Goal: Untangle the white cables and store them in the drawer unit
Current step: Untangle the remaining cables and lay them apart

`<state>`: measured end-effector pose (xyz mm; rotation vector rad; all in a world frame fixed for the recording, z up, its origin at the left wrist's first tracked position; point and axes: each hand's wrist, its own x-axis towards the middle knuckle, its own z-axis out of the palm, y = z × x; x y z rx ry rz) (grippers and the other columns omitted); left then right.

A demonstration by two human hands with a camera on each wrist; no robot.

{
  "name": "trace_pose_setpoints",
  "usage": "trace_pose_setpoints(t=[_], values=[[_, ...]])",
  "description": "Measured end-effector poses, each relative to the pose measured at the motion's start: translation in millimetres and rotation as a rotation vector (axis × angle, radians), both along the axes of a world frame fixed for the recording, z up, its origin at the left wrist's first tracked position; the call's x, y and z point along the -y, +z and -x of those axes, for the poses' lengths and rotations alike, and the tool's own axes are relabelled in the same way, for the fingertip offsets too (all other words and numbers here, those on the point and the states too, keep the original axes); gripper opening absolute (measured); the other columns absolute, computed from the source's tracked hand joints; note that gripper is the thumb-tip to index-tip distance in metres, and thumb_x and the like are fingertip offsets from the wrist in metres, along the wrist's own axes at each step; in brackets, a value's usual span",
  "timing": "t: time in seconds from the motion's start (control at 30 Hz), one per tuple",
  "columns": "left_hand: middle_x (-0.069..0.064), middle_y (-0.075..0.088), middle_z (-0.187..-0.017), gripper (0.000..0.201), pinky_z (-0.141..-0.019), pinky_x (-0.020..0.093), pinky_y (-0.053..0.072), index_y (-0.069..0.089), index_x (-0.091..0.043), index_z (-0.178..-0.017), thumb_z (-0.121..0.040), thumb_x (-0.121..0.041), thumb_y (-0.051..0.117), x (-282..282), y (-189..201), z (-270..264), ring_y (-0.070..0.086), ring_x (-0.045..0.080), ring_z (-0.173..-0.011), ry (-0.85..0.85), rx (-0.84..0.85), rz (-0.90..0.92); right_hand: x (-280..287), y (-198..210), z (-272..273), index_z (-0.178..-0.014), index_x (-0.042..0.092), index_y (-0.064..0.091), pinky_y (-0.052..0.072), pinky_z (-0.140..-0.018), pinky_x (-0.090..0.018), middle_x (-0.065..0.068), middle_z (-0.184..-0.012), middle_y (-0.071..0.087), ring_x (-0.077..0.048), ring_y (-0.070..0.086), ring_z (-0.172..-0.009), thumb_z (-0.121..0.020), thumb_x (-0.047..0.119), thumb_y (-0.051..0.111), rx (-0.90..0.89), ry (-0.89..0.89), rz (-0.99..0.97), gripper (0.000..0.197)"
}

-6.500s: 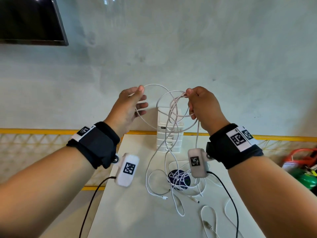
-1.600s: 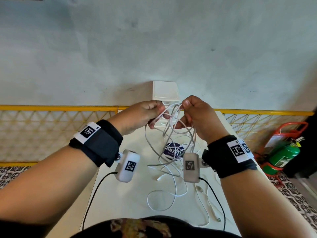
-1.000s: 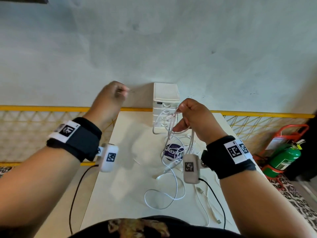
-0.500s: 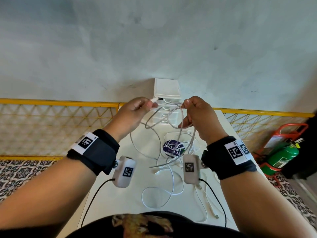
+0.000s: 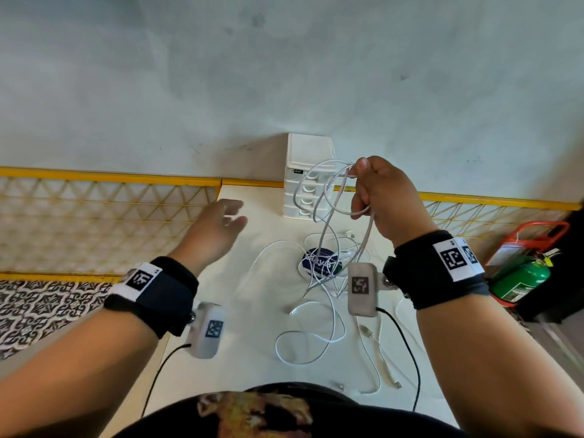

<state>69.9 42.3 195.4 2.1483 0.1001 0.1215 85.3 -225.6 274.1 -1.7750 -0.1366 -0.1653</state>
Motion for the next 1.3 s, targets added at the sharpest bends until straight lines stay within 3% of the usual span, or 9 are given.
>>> trace_pose_setpoints(t=[0.2, 0.3, 0.37, 0.6, 0.77, 0.93, 1.1, 1.23, 1.3], values=[[-0.009, 0.068, -0.117, 0.037, -0.081, 0.018, 0.044, 0.046, -0.036, -0.123, -0.091, -0.035, 0.064, 49.3, 3.2, 14.7, 0.062, 0.006, -0.108, -0.326, -0.059, 0.174, -15.5, 0.7, 6.4, -0.085, 0.011, 0.055, 0.043, -0.047, -0.029, 0.004, -0.047, 0.033, -0.017, 0.044, -0.037, -0.105, 0.025, 0.035, -0.027, 0.088, -0.149, 0.031], [-0.003, 0.069, -0.118, 0.043, -0.089, 0.028, 0.043, 0.045, -0.032, -0.124, -0.088, -0.037, 0.068, 67.6, 7.6, 16.1, 0.063, 0.01, -0.108, -0.366, -0.094, 0.403, -21.3, -1.3, 10.7, -0.085, 0.011, 0.054, 0.042, -0.044, -0.027, 0.004, -0.046, 0.033, -0.017, 0.042, -0.037, -0.105, 0.025, 0.035, -0.044, 0.118, -0.187, 0.032], [0.004, 0.069, -0.115, 0.024, -0.082, 0.031, 0.044, 0.052, -0.027, -0.117, -0.095, -0.03, 0.06, 69.7, 12.3, 15.8, 0.066, 0.019, -0.103, -0.357, -0.092, 0.58, -21.6, -4.9, 12.1, -0.084, 0.012, 0.055, 0.041, -0.047, -0.029, 0.005, -0.045, 0.033, -0.017, 0.042, -0.037, -0.105, 0.026, 0.035, -0.044, 0.119, -0.192, 0.032], [-0.002, 0.068, -0.104, 0.01, -0.078, 0.028, 0.05, 0.059, -0.02, -0.091, -0.098, -0.023, 0.053, 44.5, 13.0, 19.1, 0.069, 0.015, -0.096, -0.4, -0.011, 0.594, -13.4, -19.8, 15.5, -0.075, 0.016, 0.053, 0.043, -0.044, -0.026, -0.001, -0.053, 0.034, -0.017, 0.041, -0.044, -0.103, 0.03, 0.039, -0.054, 0.078, -0.22, 0.035], [0.002, 0.064, -0.076, 0.011, -0.073, 0.029, 0.056, 0.059, -0.015, -0.096, -0.1, -0.012, 0.049, 43.0, 12.1, 23.0, 0.068, 0.015, -0.067, -0.217, 0.079, 0.685, -17.6, -30.7, 19.7, -0.068, 0.016, 0.051, 0.044, -0.047, -0.03, -0.006, -0.052, 0.036, -0.021, 0.043, -0.044, -0.101, 0.032, 0.041, -0.048, 0.03, -0.166, 0.038], [0.003, 0.059, -0.074, 0.011, -0.049, 0.024, 0.047, 0.061, -0.015, -0.103, -0.099, -0.011, 0.052, 44.8, 13.7, 34.2, 0.047, 0.01, -0.044, -0.229, 0.052, 0.636, -16.2, -31.6, 22.9, -0.069, 0.015, 0.052, 0.046, -0.046, -0.03, -0.004, -0.049, 0.039, -0.022, 0.046, -0.04, -0.102, 0.031, 0.042, -0.067, -0.02, -0.152, 0.038], [-0.005, 0.071, -0.099, 0.014, -0.068, 0.03, 0.056, 0.058, -0.015, -0.089, -0.1, -0.015, 0.048, 51.6, 21.7, 44.6, 0.069, 0.019, -0.08, -0.321, -0.042, 0.705, -5.2, -20.4, 28.9, -0.068, 0.015, 0.05, 0.042, -0.043, -0.025, -0.008, -0.051, 0.038, -0.022, 0.045, -0.039, -0.103, 0.027, 0.039, -0.031, -0.007, -0.04, 0.038], [-0.026, 0.057, -0.119, 0.016, -0.095, 0.024, 0.037, 0.07, -0.027, -0.092, -0.096, -0.018, 0.057, 54.7, 26.8, 45.4, 0.048, -0.015, -0.112, -0.234, 0.067, 0.424, 8.4, -16.9, 31.3, -0.079, 0.016, 0.055, 0.04, -0.047, -0.025, 0.004, -0.042, 0.039, -0.017, 0.045, -0.038, -0.101, 0.025, 0.04, -0.028, 0.038, 0.156, 0.028], [-0.029, 0.055, -0.124, 0.012, -0.096, 0.026, 0.033, 0.074, -0.028, -0.096, -0.089, -0.023, 0.065, 54.4, 33.8, 44.0, 0.046, -0.009, -0.12, -0.246, -0.009, 0.482, 15.5, -15.6, 32.2, -0.079, 0.018, 0.056, 0.04, -0.044, -0.025, 0.002, -0.043, 0.041, -0.014, 0.044, -0.038, -0.099, 0.024, 0.043, -0.053, 0.043, 0.234, 0.025]])
